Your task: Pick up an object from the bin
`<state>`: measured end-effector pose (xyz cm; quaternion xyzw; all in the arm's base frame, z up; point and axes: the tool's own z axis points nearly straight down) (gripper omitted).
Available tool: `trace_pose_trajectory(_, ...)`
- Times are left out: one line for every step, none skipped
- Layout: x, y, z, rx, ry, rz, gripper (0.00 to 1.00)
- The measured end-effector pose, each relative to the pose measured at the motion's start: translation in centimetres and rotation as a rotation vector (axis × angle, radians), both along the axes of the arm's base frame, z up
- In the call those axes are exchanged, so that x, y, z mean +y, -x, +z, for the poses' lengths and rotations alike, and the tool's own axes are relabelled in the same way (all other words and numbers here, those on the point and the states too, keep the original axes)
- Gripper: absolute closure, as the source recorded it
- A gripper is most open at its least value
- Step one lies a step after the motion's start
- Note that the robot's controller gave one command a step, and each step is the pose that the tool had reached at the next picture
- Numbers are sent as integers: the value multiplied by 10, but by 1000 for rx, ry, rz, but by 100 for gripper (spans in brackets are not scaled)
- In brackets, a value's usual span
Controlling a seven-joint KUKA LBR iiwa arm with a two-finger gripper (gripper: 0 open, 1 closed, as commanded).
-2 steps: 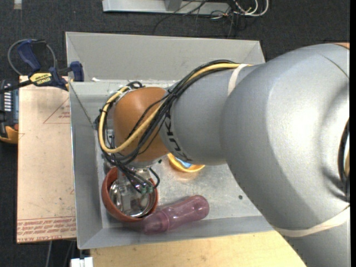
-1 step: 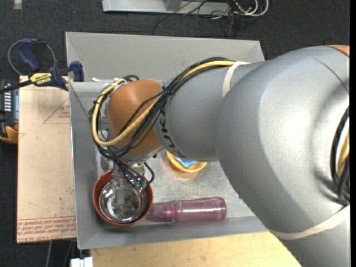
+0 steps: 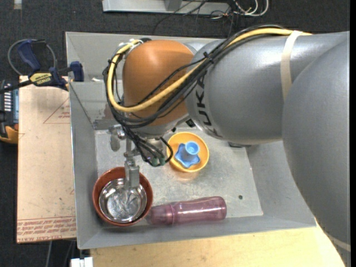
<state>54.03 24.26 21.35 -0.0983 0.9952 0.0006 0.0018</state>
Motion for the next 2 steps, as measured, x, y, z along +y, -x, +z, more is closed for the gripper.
trace_pose_trajectory(-3,4,-69,4,0,-41,0)
trace_pose_trajectory(-72,-43,-7,-16,-5,-42,0)
